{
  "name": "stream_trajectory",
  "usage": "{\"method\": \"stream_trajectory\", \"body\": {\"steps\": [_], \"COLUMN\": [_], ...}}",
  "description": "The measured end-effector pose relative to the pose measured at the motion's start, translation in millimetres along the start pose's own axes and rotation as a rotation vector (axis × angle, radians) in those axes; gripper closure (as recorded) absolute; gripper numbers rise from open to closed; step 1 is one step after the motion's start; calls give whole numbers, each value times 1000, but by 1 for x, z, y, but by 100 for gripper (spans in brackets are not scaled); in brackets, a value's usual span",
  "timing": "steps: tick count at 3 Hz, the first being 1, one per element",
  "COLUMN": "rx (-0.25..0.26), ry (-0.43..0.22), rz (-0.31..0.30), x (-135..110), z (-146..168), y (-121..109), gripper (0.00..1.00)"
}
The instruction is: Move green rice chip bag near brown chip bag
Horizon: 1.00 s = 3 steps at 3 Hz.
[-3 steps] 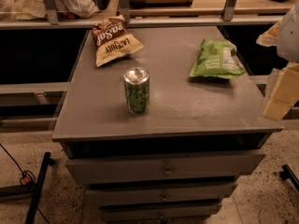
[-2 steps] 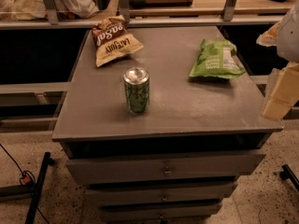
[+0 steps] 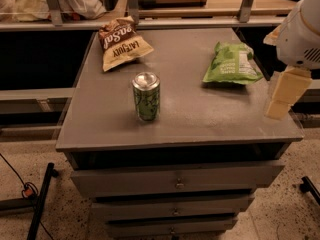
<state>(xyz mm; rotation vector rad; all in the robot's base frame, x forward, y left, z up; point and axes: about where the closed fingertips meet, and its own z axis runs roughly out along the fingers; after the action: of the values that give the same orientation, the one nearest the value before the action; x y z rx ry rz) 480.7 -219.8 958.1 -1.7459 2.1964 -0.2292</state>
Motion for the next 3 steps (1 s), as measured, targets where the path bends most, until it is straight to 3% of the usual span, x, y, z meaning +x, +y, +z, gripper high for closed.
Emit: {"method": "stream_trajectory", "body": {"steps": [2,3], "rx": [79,126], "ry": [-18,-45], "rz": [-19,11], "x": [12,27], "z": [78,111], "y": [-77,-115], "gripper": [0,0]}}
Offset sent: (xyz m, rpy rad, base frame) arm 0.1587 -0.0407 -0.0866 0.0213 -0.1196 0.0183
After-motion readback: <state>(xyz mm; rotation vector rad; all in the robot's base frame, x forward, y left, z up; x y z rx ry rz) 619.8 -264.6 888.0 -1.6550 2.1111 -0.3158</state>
